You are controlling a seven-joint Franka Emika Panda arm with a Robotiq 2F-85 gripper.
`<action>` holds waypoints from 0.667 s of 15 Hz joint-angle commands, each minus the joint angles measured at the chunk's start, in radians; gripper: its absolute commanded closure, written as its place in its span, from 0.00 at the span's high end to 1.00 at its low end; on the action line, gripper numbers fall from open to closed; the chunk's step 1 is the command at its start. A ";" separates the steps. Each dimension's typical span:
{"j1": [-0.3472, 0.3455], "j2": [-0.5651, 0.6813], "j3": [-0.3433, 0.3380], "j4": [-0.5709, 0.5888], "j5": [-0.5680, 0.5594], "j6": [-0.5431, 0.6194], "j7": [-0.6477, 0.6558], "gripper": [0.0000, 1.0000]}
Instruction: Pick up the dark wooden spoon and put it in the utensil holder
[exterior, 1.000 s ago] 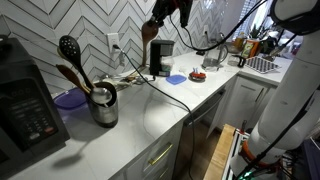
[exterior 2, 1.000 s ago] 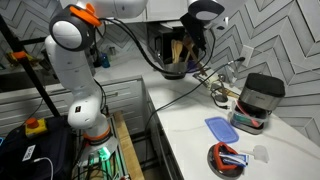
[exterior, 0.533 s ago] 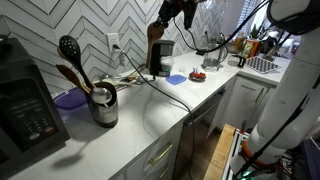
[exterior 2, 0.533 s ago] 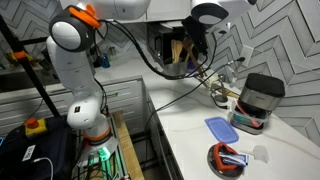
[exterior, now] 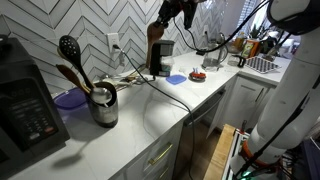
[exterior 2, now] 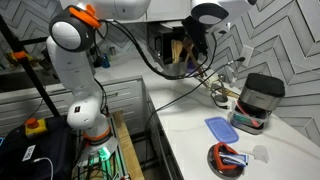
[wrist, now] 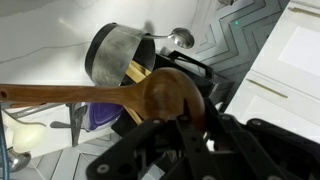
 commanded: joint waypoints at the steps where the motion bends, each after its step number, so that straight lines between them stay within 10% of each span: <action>1: 0.000 0.007 0.001 0.013 0.024 -0.037 0.045 0.04; 7: 0.006 0.026 0.013 0.073 0.240 -0.301 0.240 0.04; 10: 0.036 0.032 0.042 0.108 0.292 -0.216 0.196 0.04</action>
